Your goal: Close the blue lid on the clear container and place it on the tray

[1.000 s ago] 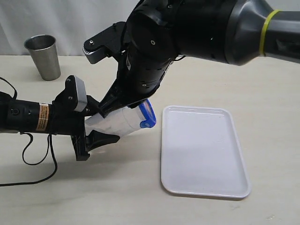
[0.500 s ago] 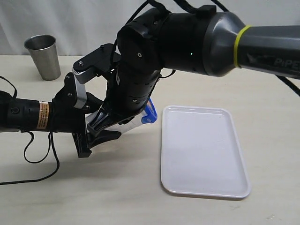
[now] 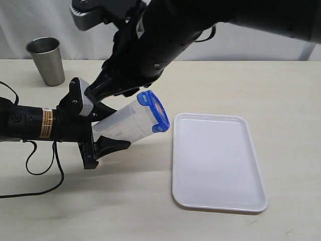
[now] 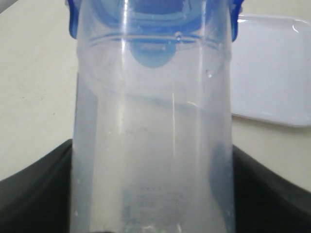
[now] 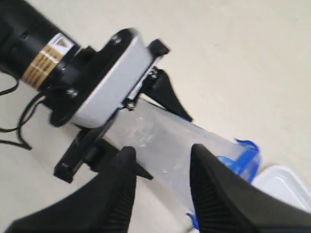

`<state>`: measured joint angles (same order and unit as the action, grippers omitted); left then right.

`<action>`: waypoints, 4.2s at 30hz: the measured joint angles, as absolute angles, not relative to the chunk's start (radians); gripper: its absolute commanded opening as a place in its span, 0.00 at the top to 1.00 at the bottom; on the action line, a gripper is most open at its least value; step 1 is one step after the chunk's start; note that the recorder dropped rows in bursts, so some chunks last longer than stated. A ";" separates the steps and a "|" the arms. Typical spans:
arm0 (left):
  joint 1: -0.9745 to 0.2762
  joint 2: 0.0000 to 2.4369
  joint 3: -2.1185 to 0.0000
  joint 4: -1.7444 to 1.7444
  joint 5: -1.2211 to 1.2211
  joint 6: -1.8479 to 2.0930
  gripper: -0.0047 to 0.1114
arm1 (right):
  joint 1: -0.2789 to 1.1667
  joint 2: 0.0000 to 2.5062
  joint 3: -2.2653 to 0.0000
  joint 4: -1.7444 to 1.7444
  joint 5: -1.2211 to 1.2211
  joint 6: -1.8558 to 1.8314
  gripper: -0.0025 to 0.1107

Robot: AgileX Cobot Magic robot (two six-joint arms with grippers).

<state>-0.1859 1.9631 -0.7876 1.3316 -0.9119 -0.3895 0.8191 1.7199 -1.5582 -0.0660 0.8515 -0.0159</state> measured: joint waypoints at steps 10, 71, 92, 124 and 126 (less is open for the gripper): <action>-0.186 1.963 -0.788 1.332 -0.912 -0.389 0.96 | 0.734 1.761 -1.536 -0.204 0.899 0.168 0.66; -0.184 1.971 -0.784 1.368 -0.804 -0.388 0.96 | 0.639 1.918 -1.535 0.233 0.884 -0.242 0.90; -0.186 1.963 -0.788 1.323 -0.914 -0.390 0.96 | 0.648 1.792 -1.533 0.365 0.894 -0.390 0.66; -0.184 1.967 -0.784 1.352 -0.835 -0.390 0.96 | 0.640 1.892 -1.504 0.151 0.791 -0.165 0.73; -0.184 1.971 -0.784 1.360 -0.822 -0.390 0.96 | 0.640 1.906 -1.504 0.156 0.793 -0.172 0.73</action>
